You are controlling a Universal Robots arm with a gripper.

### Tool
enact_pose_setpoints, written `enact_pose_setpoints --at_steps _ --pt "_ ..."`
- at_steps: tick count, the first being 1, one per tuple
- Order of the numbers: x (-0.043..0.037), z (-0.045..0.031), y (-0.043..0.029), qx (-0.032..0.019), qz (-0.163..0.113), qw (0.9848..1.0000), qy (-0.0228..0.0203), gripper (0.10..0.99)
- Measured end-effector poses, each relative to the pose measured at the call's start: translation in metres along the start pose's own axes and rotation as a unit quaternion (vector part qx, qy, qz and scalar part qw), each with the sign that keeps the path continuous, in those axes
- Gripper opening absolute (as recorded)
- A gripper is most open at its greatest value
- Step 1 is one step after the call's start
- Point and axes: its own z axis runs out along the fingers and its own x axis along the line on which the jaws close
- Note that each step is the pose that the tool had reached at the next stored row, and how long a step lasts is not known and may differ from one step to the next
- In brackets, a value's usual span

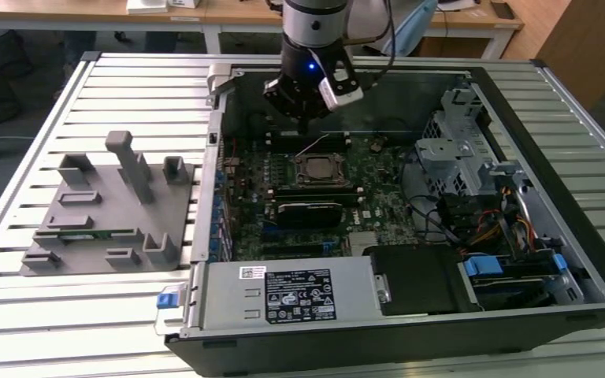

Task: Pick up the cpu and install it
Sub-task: 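Install the first cpu locking lever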

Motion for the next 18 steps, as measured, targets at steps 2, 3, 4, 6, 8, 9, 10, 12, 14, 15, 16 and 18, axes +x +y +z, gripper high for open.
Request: enact_pose_setpoints --at_steps 2,3,4,6,8,9,10,12,14,15,16,18 --pt "-0.0001 0.0014 -0.0001 0.0001 -0.009 1.0 -0.0003 0.106" --pt "-0.0001 0.0023 -0.0002 0.0003 -0.011 0.9999 -0.0008 0.106" --pt "-0.0002 0.0033 -0.0002 0.0007 -0.012 0.9999 -0.0016 0.106" --pt "-0.0012 0.0046 -0.0003 0.0013 -0.013 0.9999 -0.0038 0.106" --pt "-0.0045 0.0052 -0.0002 0.0015 -0.013 0.9999 -0.0046 0.106" --pt "-0.0066 0.0055 -0.0002 0.0015 -0.013 0.9999 -0.0046 0.106" --pt "-0.0083 0.0059 -0.0002 0.0014 -0.013 0.9999 -0.0047 0.106" --pt "-0.0109 0.0068 -0.0002 0.0014 -0.013 0.9999 -0.0047 0.106" --pt "-0.0133 0.0079 -0.0002 0.0014 -0.013 0.9999 -0.0046 0.106" --pt "-0.0145 0.0086 -0.0002 0.0014 -0.014 0.9999 -0.0046 0.106" --pt "-0.0156 0.0092 -0.0002 0.0014 -0.014 0.9999 -0.0046 0.106" --pt "-0.0168 0.0106 -0.0002 0.0014 -0.015 0.9999 -0.0045 0.106"
